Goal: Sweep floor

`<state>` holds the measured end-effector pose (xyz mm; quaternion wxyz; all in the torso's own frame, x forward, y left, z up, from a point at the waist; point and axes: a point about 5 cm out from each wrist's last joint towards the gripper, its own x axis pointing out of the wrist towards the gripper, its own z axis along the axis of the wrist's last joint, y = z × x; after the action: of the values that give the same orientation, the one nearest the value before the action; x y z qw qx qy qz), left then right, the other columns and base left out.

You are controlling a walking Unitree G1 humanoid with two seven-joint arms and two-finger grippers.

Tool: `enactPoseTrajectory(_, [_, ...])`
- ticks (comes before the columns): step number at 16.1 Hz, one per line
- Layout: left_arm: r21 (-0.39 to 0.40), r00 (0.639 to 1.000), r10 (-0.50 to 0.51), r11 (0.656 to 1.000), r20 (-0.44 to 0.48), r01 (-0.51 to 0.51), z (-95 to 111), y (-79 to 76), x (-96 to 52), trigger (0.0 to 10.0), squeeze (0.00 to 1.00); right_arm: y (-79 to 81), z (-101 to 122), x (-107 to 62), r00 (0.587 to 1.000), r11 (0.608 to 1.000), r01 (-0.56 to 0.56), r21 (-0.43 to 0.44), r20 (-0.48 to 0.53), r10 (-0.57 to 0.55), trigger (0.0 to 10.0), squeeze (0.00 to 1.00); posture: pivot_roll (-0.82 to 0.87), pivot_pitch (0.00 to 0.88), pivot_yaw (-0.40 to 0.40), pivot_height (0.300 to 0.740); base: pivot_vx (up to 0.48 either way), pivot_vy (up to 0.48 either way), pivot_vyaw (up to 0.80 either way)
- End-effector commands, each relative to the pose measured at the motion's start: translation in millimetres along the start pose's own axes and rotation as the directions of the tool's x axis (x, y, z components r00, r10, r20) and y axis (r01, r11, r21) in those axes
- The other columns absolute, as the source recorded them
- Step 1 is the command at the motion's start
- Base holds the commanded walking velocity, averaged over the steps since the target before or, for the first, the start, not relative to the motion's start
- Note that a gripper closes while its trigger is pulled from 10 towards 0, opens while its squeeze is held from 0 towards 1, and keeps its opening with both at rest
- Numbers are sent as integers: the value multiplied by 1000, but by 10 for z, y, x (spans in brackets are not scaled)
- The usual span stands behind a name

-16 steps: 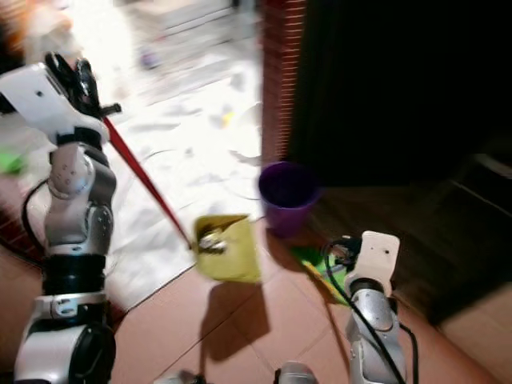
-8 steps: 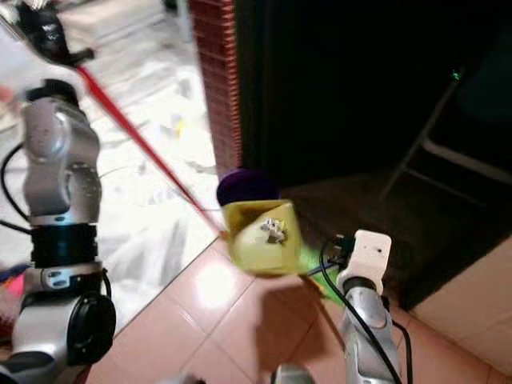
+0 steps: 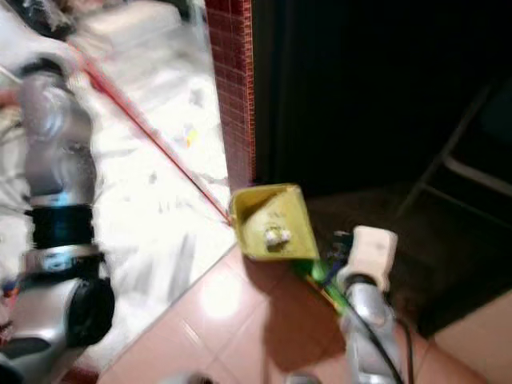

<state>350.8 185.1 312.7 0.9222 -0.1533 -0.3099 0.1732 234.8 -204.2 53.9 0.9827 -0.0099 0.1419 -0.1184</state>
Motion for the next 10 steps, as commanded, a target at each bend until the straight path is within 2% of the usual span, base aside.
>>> enactPoseTrajectory(1, [5, 997, -3, 1000, 71, 2, 135, -84, 37, 10000, 0, -53, -145, -18, 997, 1000, 17, 9, -75, -16, 10000, 0, -171, 0, 88, 740, 322, 356, 0])
enactPoseTrajectory(3, [21, 997, 55, 998, 60, -56, 107, -16, 70, 10000, 0, -41, -148, -29, 997, 1000, 14, 13, -74, -13, 10000, 0, -169, 0, 91, 740, 289, 321, 0])
enactPoseTrajectory(5, [44, 996, 50, 998, 75, -54, 111, -20, 76, 10000, 0, -30, -147, -31, 997, 1000, 9, 17, -71, -8, 10000, 0, -168, 0, 91, 740, 144, 272, 0])
enactPoseTrajectory(8, [13, 999, 19, 1000, 46, -20, 50, -88, 52, 10000, 0, -13, -154, -35, 997, 1000, 0, 19, -74, 1, 10000, 0, -164, 0, 92, 740, 400, 0, 0])
enactPoseTrajectory(10, [44, 999, 2, 999, 46, -4, 22, -105, 26, 10000, 0, -6, -161, -35, 997, 1000, -6, 16, -77, 7, 10000, 0, -161, 0, 90, 740, 480, 0, 0])
